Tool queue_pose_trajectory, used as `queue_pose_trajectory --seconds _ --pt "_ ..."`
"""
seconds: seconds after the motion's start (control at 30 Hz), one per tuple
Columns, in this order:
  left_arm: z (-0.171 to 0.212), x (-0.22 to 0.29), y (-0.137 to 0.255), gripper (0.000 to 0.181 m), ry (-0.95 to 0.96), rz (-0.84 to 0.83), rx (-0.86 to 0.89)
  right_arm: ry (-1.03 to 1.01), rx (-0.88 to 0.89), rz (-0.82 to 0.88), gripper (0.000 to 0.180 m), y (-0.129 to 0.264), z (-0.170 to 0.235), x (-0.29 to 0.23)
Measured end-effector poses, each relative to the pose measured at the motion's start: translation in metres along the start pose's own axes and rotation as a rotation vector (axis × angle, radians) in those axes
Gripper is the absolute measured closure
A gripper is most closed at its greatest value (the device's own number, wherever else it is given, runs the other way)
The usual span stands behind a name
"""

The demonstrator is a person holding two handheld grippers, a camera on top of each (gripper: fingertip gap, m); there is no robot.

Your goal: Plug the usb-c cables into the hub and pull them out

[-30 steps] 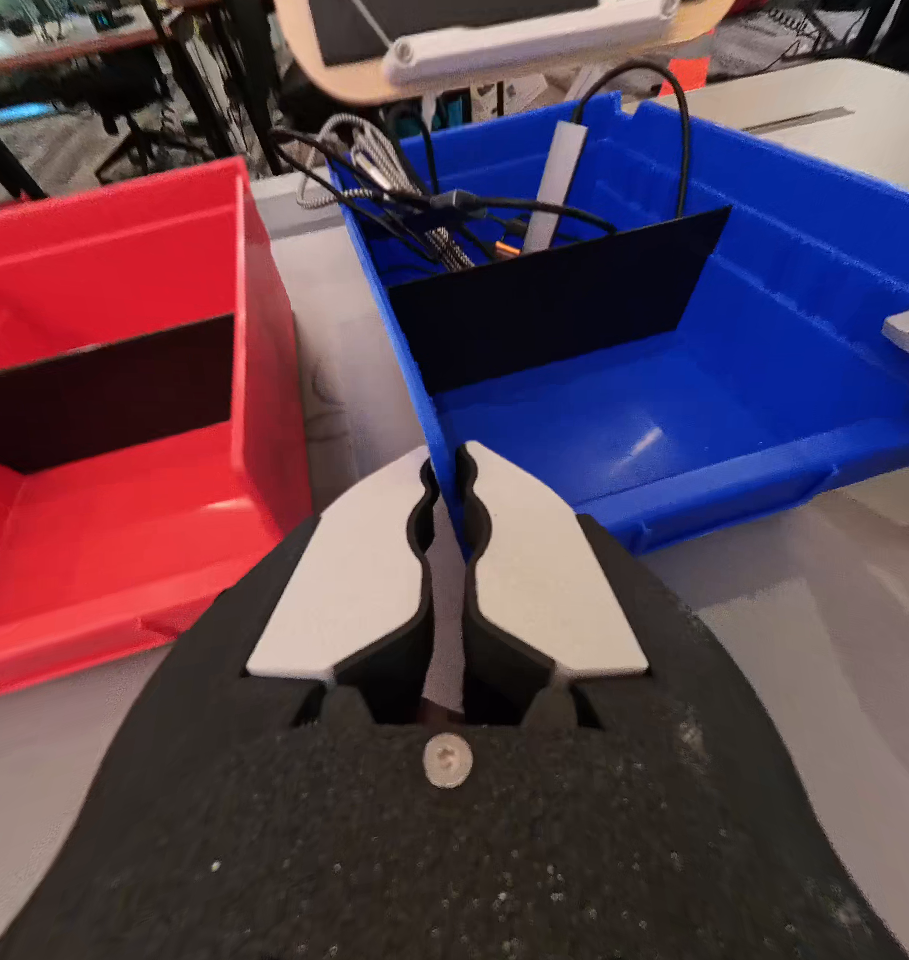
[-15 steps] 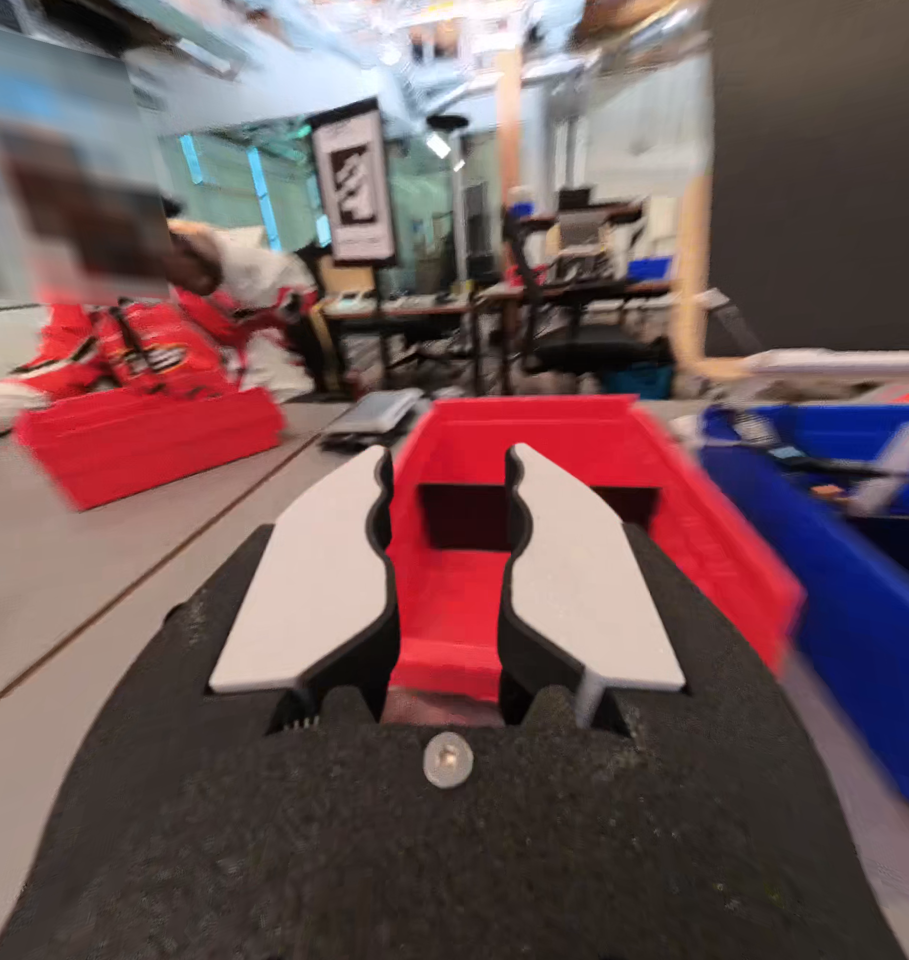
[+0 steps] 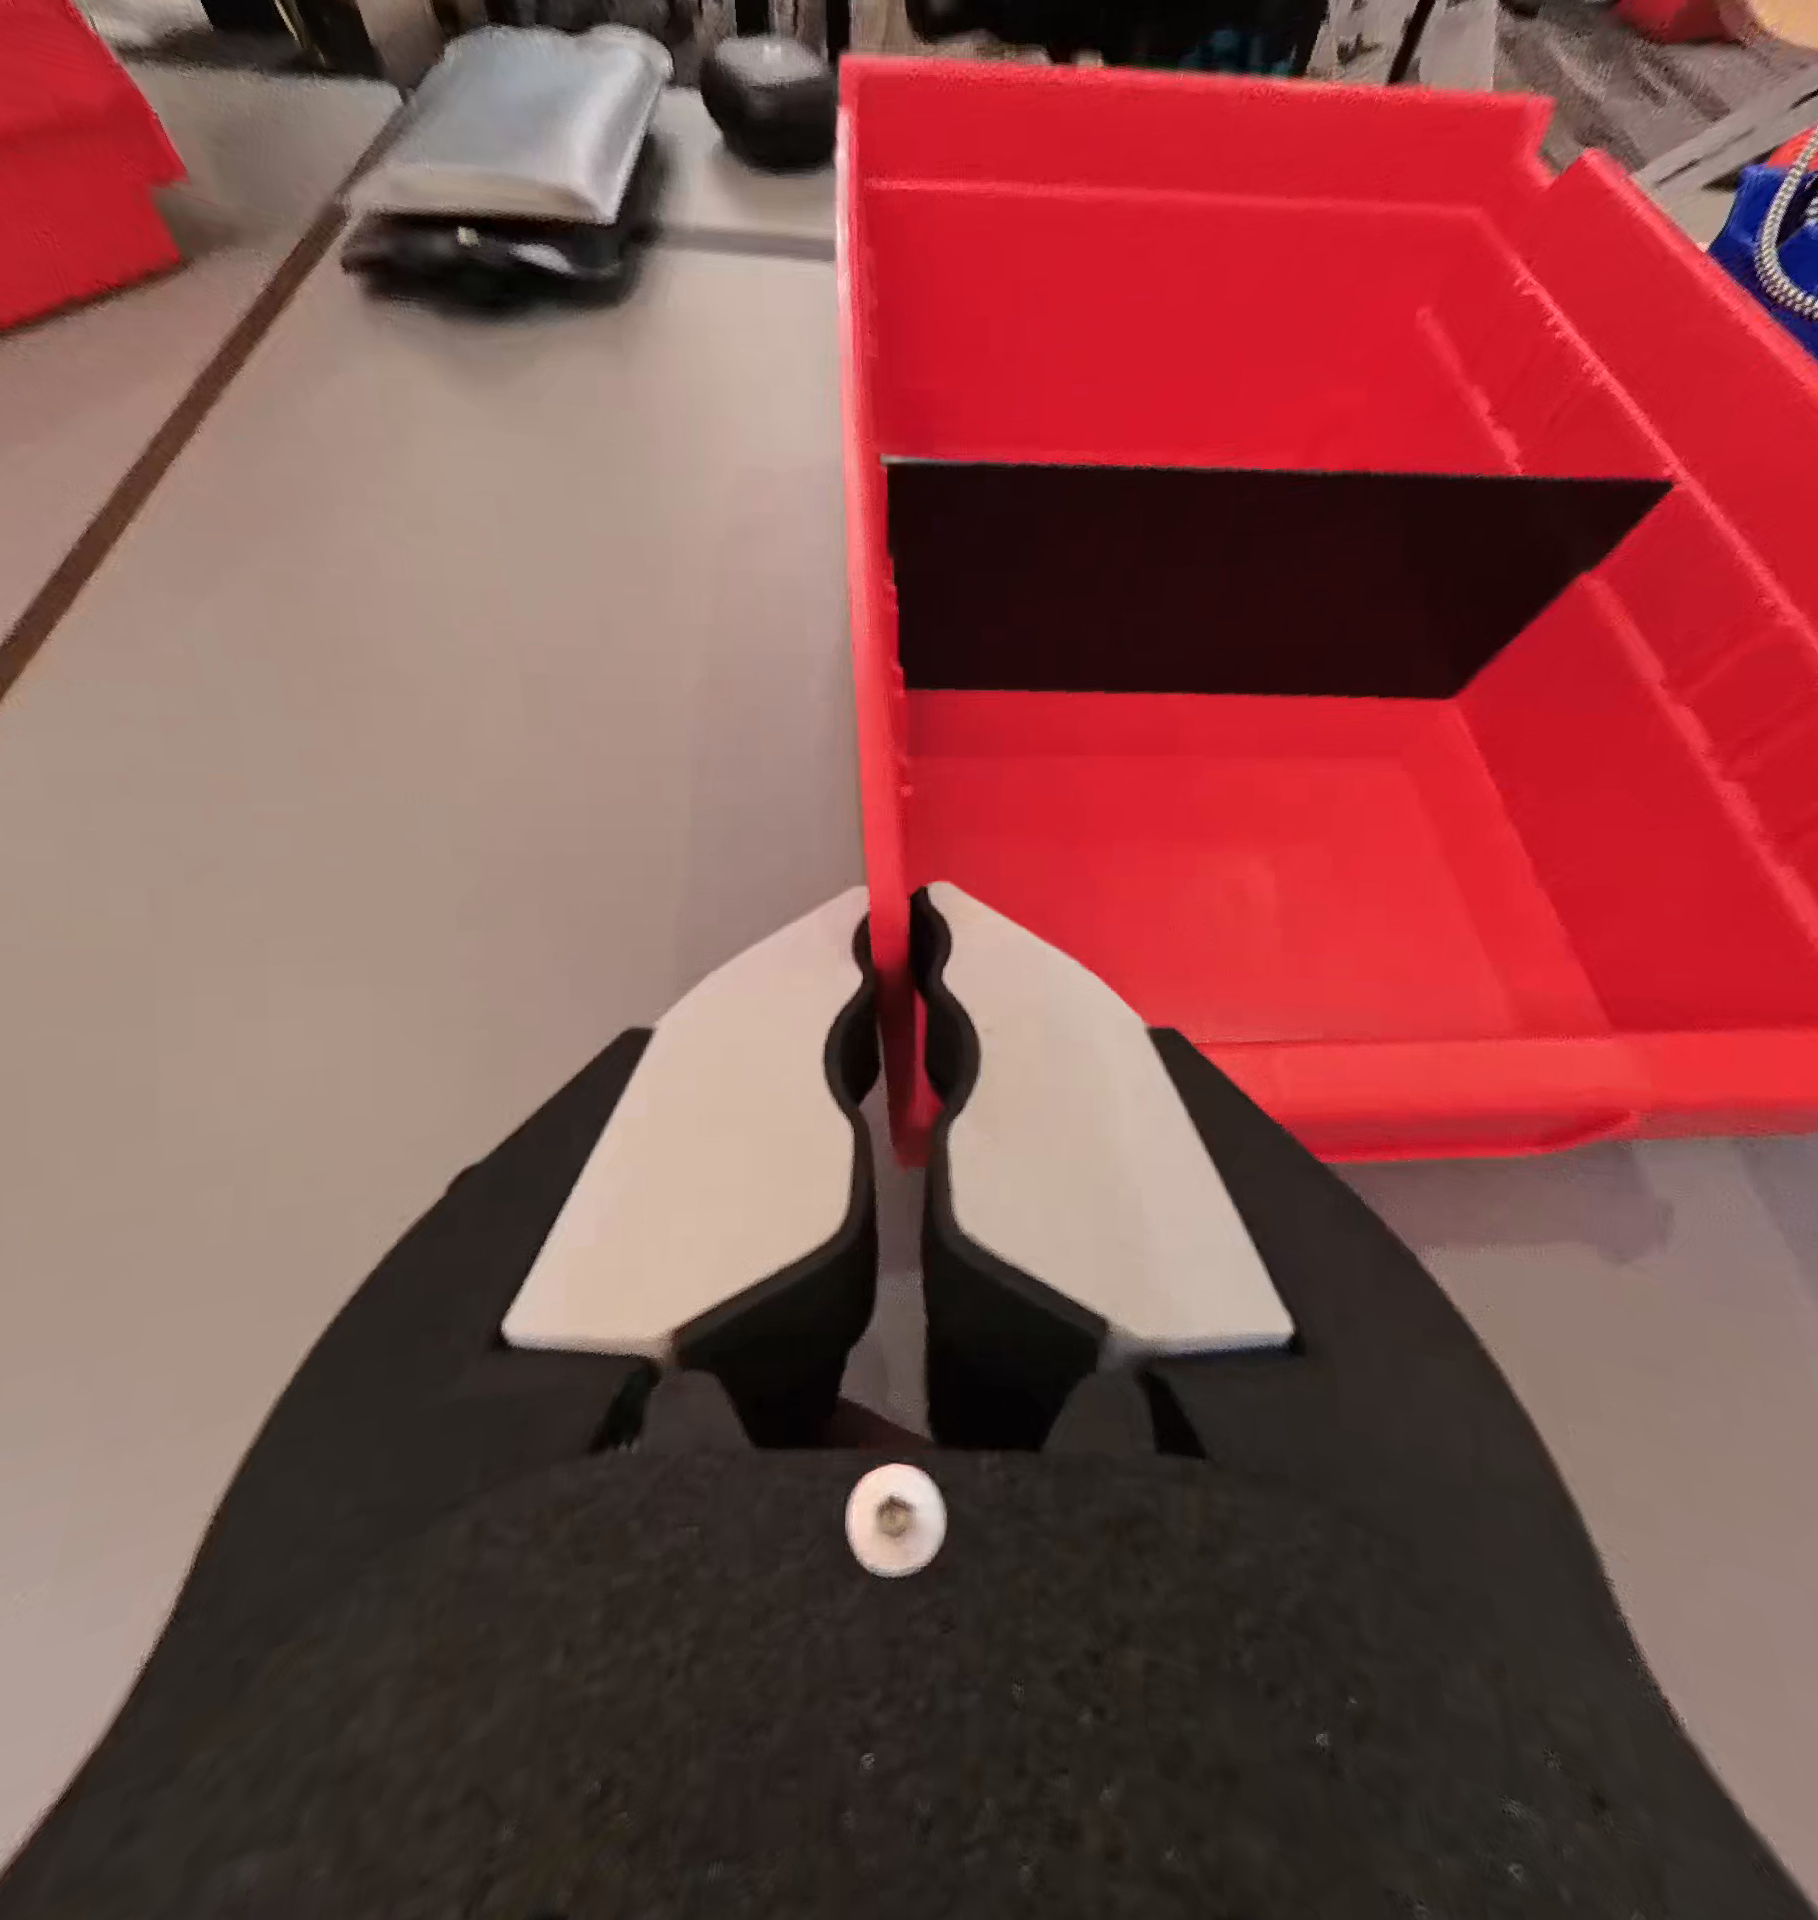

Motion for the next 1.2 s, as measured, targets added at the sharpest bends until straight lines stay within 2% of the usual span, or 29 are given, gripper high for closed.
queue_pose_trajectory --seconds 0.1,0.23,0.27,0.47,0.5,0.57,0.63,0.7,0.8,1.07,1.2 --pt "0.007 -0.001 0.018 0.178 -0.016 0.01 -0.05 -0.051 -0.121 -0.009 0.149 -0.041 -0.014 -0.001" --pt "0.027 0.005 0.054 0.178 0.037 -0.026 -0.047 -0.199 -0.139 0.01 0.11 -0.081 -0.035 0.006" --pt "0.033 0.008 0.065 0.178 0.042 -0.034 -0.043 -0.227 -0.153 0.06 0.11 -0.087 -0.036 0.008" --pt "0.064 0.029 0.115 0.177 0.042 -0.068 -0.014 -0.28 -0.242 0.22 0.127 -0.101 -0.022 -0.003" --pt "0.067 0.031 0.121 0.177 0.042 -0.088 -0.011 -0.296 -0.24 0.237 0.134 -0.098 -0.023 -0.004" --pt "0.07 0.034 0.131 0.177 0.024 -0.123 0.005 -0.323 -0.239 0.289 0.17 -0.089 -0.029 -0.002" --pt "0.066 0.039 0.139 0.178 0.075 -0.148 0.028 -0.287 -0.256 0.282 0.17 -0.083 -0.036 -0.003" --pt "0.053 0.055 0.152 0.178 0.015 -0.222 0.08 -0.255 -0.193 0.319 0.173 -0.07 -0.05 -0.001" --pt "0.022 0.082 0.176 0.178 -0.025 -0.239 0.204 -0.268 -0.105 0.341 0.175 -0.041 -0.077 0.014" --pt "-0.076 0.187 0.203 0.177 -0.144 -0.092 0.527 -0.165 0.196 0.571 0.176 0.085 -0.158 0.08" --pt "-0.118 0.269 0.202 0.176 -0.212 0.038 0.634 -0.141 0.256 0.714 0.176 0.163 -0.169 0.127"
Point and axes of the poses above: each gripper's, where its closed fingertips meet, y back along the fingers, z out of its underside, x = y × z across the jaws, the point moved 10 cm from there along y, back along the fingers, and after that the axes turned 5 degrees about -z, right-handed, at the moved point
